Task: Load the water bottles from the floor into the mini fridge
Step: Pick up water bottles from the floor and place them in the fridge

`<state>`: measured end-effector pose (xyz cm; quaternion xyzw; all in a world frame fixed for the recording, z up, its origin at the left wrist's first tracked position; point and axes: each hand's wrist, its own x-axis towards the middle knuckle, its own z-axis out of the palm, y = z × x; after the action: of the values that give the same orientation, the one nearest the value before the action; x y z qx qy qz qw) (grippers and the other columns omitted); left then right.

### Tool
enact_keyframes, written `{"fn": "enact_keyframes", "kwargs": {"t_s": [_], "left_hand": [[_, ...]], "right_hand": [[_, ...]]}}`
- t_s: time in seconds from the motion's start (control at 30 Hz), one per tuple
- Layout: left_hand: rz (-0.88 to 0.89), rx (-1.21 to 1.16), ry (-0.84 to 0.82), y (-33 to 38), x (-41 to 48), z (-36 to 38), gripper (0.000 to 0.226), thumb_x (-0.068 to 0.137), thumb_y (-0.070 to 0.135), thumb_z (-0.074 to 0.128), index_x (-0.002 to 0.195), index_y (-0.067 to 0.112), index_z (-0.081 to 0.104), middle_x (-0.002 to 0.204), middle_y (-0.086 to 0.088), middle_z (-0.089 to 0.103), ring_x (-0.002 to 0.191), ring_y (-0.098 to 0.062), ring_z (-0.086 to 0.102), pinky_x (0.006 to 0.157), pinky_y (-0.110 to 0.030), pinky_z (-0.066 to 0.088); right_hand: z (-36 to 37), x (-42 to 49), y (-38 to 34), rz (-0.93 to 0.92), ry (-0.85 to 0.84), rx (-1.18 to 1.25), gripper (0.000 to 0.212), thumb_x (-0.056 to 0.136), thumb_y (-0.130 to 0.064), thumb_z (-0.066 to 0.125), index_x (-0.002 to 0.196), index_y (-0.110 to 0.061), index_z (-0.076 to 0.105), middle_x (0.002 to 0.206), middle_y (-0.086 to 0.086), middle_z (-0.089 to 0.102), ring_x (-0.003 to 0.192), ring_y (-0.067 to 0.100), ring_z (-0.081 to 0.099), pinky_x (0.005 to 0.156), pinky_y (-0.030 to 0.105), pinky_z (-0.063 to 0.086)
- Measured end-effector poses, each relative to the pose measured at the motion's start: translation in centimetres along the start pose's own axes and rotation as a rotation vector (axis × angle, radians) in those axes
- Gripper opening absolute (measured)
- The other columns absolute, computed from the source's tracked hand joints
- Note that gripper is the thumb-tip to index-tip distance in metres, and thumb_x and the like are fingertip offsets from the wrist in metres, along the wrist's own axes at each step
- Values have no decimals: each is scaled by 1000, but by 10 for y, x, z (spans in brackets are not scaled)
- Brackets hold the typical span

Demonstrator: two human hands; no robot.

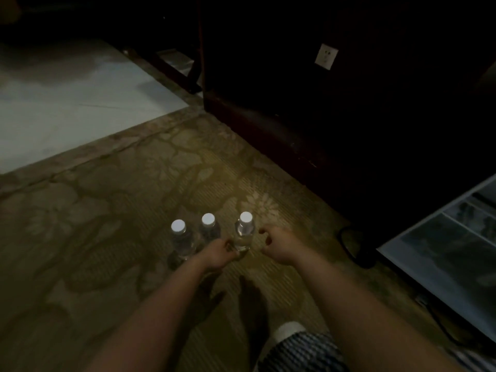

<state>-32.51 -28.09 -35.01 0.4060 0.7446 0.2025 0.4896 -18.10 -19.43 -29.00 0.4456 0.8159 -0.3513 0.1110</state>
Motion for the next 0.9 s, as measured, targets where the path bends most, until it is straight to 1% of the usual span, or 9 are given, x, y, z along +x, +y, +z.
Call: {"fn": "enact_keyframes", "kwargs": {"t_s": [0.17, 0.27, 0.33, 0.47, 0.57, 0.63, 0.67, 0.73, 0.9], "left_hand": [[86, -152, 55, -8, 30, -1, 67, 84, 7, 64, 142, 10, 30, 138, -7, 47, 128, -21, 45, 100, -27, 38], [141, -176, 65, -9, 44, -1, 78, 82, 5, 67, 145, 11, 22, 130, 7, 39, 123, -6, 36, 94, -14, 33], [159, -195, 67, -12, 52, 2, 83, 79, 3, 70, 145, 11, 20, 135, 3, 41, 124, -7, 38, 89, -8, 35], [170, -272, 72, -18, 59, 12, 101, 62, 19, 73, 146, 8, 17, 137, 1, 39, 126, -12, 40, 107, -29, 37], [145, -322, 74, -21, 61, 18, 96, 64, 11, 70, 145, 8, 18, 136, -3, 41, 124, -20, 47, 106, -39, 41], [116, -346, 53, -28, 63, 23, 92, 66, 5, 72, 143, 8, 21, 135, -7, 47, 115, -25, 55, 93, -30, 50], [104, -343, 35, -30, 63, 26, 87, 71, 0, 72, 142, 9, 23, 133, -8, 49, 110, -21, 56, 86, -20, 50], [93, -353, -16, -31, 60, 31, 75, 78, -5, 67, 139, 13, 28, 123, -6, 52, 101, -12, 56, 77, -13, 49], [62, -369, -26, -28, 49, 40, 80, 72, 10, 74, 141, 10, 32, 129, -8, 54, 119, -21, 53, 104, -39, 43]], "right_hand": [[13, 42, -5, -60, 6, 2, 62, 89, -19, 58, 145, -17, 32, 144, 10, 44, 130, 25, 45, 105, 31, 37], [19, 58, -3, -68, 21, 31, 65, 88, -20, 61, 145, -17, 29, 143, 12, 43, 129, 26, 44, 106, 33, 37], [24, 64, -2, -78, 22, 43, 69, 88, -19, 61, 147, -17, 25, 142, 15, 42, 130, 28, 43, 107, 34, 37], [33, 75, -4, -71, 55, 42, 66, 89, -16, 57, 146, -18, 25, 137, 20, 44, 125, 31, 47, 104, 34, 40], [33, 78, -5, -54, 88, 14, 53, 92, -17, 52, 141, -16, 33, 129, 20, 51, 119, 32, 51, 99, 34, 42], [33, 76, 0, -23, 73, -30, 43, 92, -19, 51, 134, -14, 41, 126, 17, 56, 116, 31, 54, 97, 33, 43], [35, 73, 5, 1, 59, -45, 41, 91, -20, 53, 131, -14, 42, 124, 16, 57, 115, 31, 55, 95, 34, 44], [37, 67, 14, 32, 39, -66, 45, 90, -17, 53, 133, -17, 38, 122, 17, 59, 112, 32, 57, 92, 36, 45], [33, 55, 19, 20, 74, -96, 45, 92, -18, 49, 135, -16, 34, 117, 20, 60, 109, 35, 58, 86, 36, 46]]}}
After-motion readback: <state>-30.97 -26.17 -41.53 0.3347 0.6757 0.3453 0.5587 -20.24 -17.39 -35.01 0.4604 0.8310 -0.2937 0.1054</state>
